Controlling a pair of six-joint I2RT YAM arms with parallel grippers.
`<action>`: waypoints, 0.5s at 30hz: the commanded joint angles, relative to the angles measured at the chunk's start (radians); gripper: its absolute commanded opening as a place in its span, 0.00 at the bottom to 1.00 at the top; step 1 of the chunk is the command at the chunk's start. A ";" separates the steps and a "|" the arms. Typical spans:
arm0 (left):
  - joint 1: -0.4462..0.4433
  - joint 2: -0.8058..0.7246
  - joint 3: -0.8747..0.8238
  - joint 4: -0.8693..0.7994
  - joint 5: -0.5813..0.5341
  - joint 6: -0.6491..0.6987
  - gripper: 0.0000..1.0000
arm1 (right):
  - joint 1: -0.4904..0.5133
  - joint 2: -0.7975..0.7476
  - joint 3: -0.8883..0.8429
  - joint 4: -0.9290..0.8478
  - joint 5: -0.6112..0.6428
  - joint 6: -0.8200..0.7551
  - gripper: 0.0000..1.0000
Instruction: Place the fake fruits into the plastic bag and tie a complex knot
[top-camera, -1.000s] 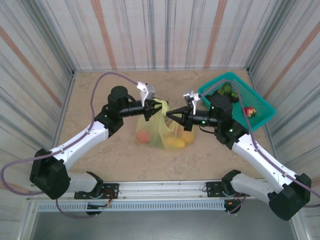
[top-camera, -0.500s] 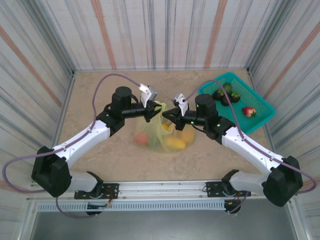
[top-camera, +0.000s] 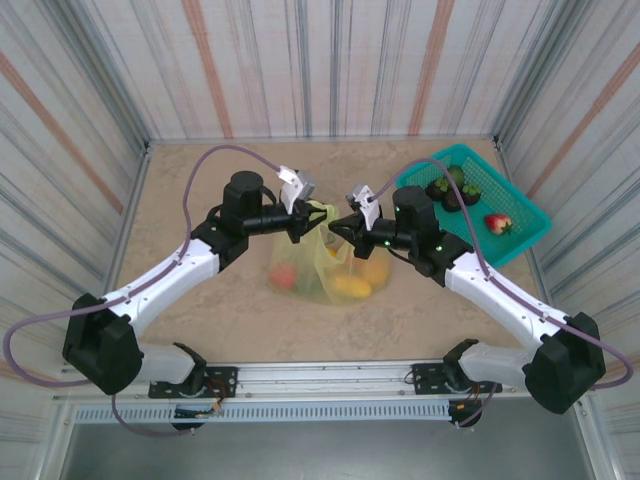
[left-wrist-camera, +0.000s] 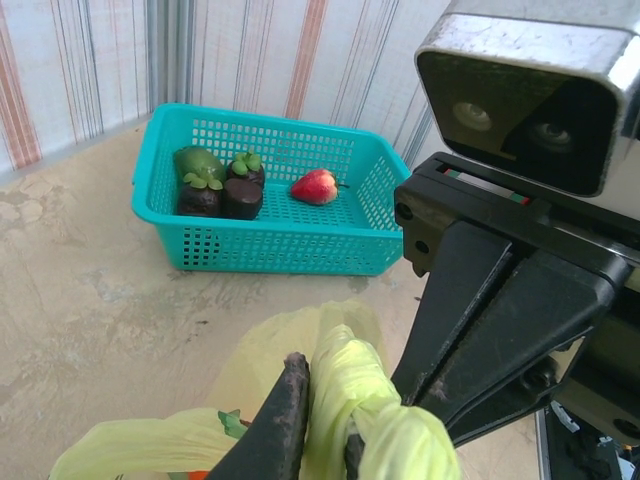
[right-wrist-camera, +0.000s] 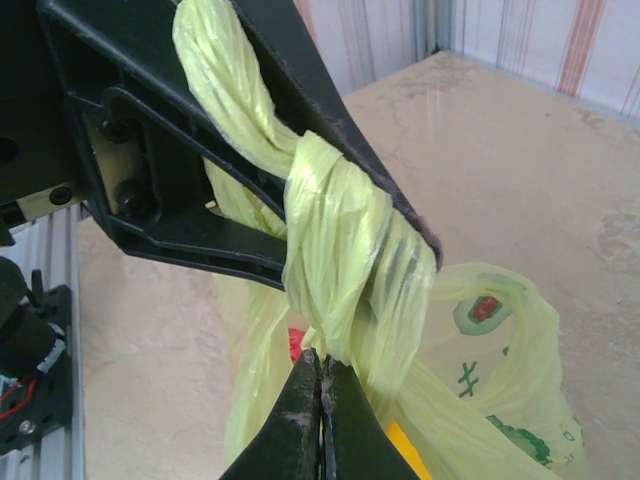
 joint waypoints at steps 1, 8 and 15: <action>0.010 -0.037 0.023 0.035 0.031 0.007 0.12 | -0.011 -0.009 -0.002 -0.002 -0.026 0.005 0.00; 0.008 -0.036 0.017 0.034 0.105 0.047 0.10 | -0.020 -0.017 -0.012 0.006 -0.036 0.017 0.00; 0.010 -0.038 0.022 0.038 0.109 0.058 0.07 | -0.029 -0.040 -0.026 0.018 -0.043 0.031 0.00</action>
